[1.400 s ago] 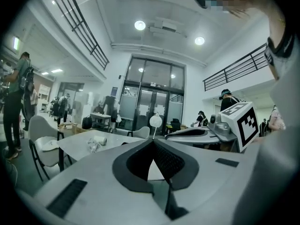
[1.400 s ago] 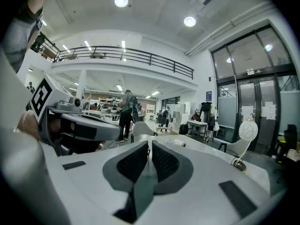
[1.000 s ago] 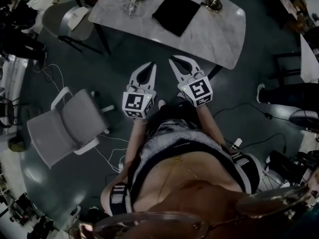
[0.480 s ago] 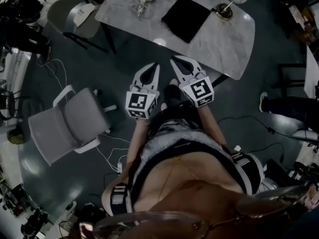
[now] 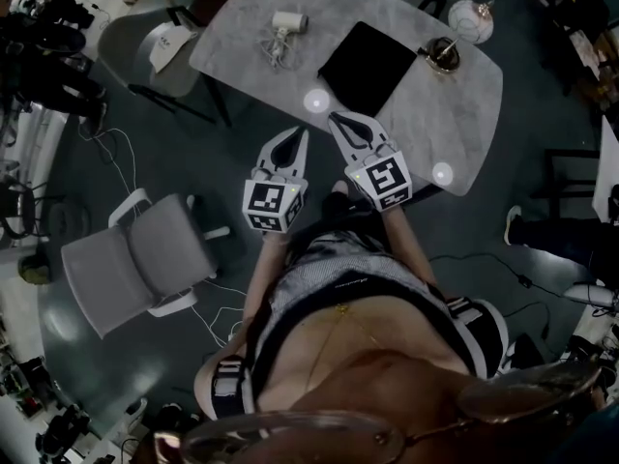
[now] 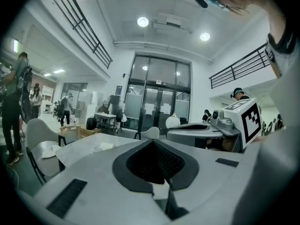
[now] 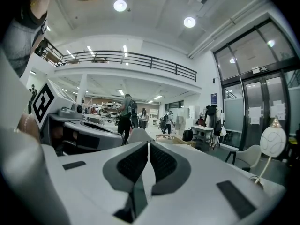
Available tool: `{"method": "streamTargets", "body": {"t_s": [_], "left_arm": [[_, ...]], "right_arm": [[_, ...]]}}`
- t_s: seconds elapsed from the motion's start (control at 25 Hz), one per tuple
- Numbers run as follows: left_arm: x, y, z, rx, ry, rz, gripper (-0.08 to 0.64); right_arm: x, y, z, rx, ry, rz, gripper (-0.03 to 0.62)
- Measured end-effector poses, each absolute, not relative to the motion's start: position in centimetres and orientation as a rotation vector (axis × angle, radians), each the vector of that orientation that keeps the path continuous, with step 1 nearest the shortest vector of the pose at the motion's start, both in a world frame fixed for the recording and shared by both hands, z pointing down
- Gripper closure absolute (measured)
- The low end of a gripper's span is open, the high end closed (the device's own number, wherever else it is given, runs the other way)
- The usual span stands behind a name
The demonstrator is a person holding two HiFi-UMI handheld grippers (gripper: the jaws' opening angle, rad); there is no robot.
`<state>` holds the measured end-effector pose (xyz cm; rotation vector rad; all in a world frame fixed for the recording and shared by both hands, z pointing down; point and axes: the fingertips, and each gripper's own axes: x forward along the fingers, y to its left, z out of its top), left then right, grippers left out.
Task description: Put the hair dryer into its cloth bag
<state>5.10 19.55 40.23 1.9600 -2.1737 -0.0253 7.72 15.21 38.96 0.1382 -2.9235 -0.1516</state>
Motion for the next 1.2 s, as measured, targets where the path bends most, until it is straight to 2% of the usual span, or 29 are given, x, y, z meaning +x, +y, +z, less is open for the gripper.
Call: {"method": "streamTargets", "body": {"t_s": [0.48,1.2], "left_arm": [[4.0,11.0,40.0,2.010,-2.128,0.012,0.554],[1.9,6.1,41.3,1.994,-2.085,-0.028,0.554]], "right_arm": [[7.2,6.6,38.7,0.231,-2.952,-0.104,0.528],[6.9,2.0,40.3,0.318,-2.906,-0.104,0.528]]}}
